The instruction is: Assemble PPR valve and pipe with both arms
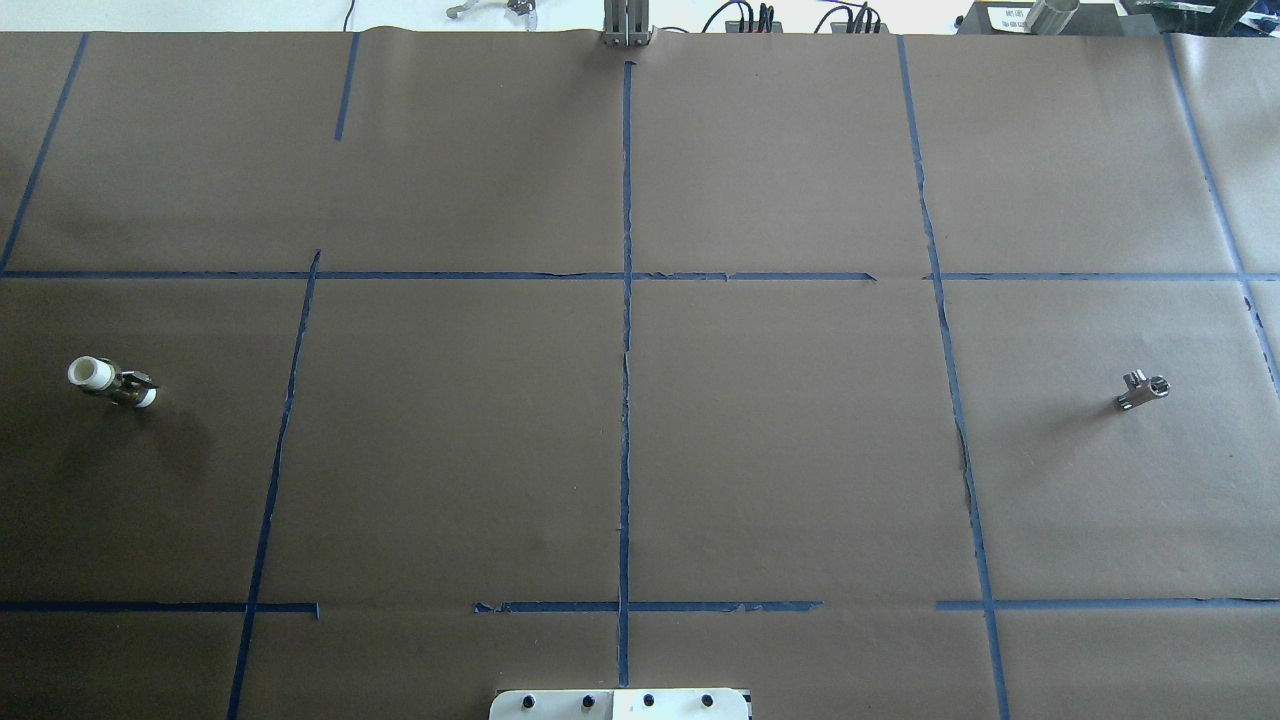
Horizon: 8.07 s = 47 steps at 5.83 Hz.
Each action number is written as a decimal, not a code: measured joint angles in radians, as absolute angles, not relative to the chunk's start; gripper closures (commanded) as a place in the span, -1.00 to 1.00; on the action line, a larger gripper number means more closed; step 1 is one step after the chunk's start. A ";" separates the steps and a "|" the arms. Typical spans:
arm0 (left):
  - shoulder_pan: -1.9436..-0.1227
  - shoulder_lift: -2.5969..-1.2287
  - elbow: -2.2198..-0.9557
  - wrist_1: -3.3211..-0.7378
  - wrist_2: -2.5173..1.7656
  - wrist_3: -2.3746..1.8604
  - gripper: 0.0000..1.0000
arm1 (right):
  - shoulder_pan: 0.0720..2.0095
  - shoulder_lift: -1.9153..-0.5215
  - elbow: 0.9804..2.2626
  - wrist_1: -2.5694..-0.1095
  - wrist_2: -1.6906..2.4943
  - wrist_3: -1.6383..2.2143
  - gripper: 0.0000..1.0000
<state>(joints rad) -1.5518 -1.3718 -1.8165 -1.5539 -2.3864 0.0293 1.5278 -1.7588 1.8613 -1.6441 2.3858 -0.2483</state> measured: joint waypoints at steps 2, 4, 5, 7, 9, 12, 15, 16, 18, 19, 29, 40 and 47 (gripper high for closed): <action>-1.550 -1.362 -1.844 -1.555 -2.381 0.029 -1.00 | 1.528 -1.767 1.866 -1.644 2.395 -0.249 -1.00; -1.549 -1.354 -1.846 -1.564 -2.387 0.029 -1.00 | 1.528 -1.769 1.866 -1.644 2.397 -0.249 -1.00; -1.550 -1.345 -1.853 -1.565 -2.390 0.030 -1.00 | 1.528 -1.769 1.866 -1.644 2.398 -0.249 -1.00; -1.547 -1.342 -1.863 -1.572 -2.418 0.026 -1.00 | 1.528 -1.769 1.867 -1.644 2.399 -0.257 -1.00; -1.507 -1.356 -1.870 -1.610 -2.484 -0.017 -1.00 | 1.528 -1.769 1.868 -1.643 2.399 -0.263 -1.00; -1.248 -1.381 -1.875 -1.890 -2.400 -0.330 -1.00 | 1.527 -1.769 1.866 -1.644 2.440 -0.260 -1.00; -1.075 -1.465 -1.824 -1.939 -2.252 -0.377 -0.99 | 1.526 -1.769 1.867 -1.643 2.468 -0.261 -1.00; -1.041 -1.478 -1.803 -1.941 -2.244 -0.376 -0.99 | 1.526 -1.769 1.867 -1.643 2.478 -0.261 -1.00; -1.004 -1.490 -1.790 -1.946 -2.238 -0.378 -0.71 | 1.526 -1.769 1.866 -1.644 2.483 -0.260 -1.00; -0.995 -1.493 -1.789 -1.946 -2.237 -0.378 -0.60 | 1.526 -1.769 1.866 -1.644 2.483 -0.260 -1.00; -0.982 -1.511 -1.837 -1.945 -2.184 -0.409 1.00 | 1.520 -1.775 1.882 -1.642 2.488 -0.254 -1.00; -0.496 -2.305 -1.828 -1.458 -1.907 -1.406 1.00 | 1.520 -1.777 1.895 -1.646 2.488 -0.247 -1.00; -0.476 -2.468 -1.572 -1.469 -1.820 -1.400 1.00 | 1.520 -1.789 1.902 -1.643 2.490 -0.247 -1.00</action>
<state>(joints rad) -0.4761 -2.4680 -1.5725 -1.4689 -1.8196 -1.4002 1.5202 -1.7886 1.9020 -1.6429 2.4896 -0.2470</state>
